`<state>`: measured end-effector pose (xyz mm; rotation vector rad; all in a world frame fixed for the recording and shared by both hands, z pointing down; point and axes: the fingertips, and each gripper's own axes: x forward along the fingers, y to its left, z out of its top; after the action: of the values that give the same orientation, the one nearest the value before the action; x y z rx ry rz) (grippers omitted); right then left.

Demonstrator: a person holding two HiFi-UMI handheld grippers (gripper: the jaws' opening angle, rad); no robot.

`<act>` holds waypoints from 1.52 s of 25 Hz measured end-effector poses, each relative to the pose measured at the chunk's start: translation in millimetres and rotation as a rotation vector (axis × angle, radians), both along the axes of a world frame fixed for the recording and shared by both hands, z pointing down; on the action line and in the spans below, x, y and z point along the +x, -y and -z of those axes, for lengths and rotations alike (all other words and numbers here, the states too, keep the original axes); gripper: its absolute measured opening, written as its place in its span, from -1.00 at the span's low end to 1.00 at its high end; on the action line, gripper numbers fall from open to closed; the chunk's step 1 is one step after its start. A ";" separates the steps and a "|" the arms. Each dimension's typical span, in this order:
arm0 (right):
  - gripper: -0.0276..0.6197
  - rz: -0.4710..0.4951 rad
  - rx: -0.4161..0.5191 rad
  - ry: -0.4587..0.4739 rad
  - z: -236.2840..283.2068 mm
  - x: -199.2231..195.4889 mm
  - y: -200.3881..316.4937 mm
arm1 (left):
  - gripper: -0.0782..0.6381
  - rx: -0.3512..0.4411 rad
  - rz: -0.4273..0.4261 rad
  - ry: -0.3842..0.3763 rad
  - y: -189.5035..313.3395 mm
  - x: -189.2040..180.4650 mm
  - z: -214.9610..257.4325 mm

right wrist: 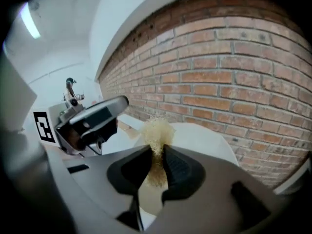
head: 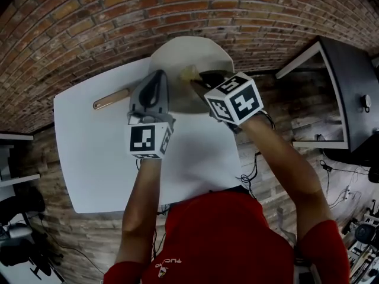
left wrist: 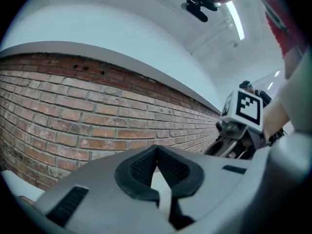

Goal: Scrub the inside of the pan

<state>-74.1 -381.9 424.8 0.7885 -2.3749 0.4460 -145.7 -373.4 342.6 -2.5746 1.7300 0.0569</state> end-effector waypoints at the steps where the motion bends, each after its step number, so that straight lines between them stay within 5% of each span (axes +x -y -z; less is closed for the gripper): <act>1: -0.68 -0.009 0.037 0.048 11.2 1.6 -5.7 | -0.74 0.001 -0.001 -0.002 -2.9 1.7 3.6; 10: -0.68 -0.054 0.359 0.346 97.0 25.9 -61.5 | -0.74 0.005 -0.070 -0.005 -45.5 31.9 38.8; 18: -0.68 -0.084 0.488 0.501 128.5 41.3 -117.9 | -0.74 0.020 -0.108 -0.033 -93.5 49.2 52.8; 38: -0.69 -0.099 0.522 0.512 116.8 47.5 -172.9 | -0.74 0.022 -0.114 -0.037 -143.6 64.4 43.1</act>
<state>-26.6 -209.0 308.1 1.1324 -2.9978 0.0558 -81.3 -229.8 299.5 -2.6702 1.5829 0.1264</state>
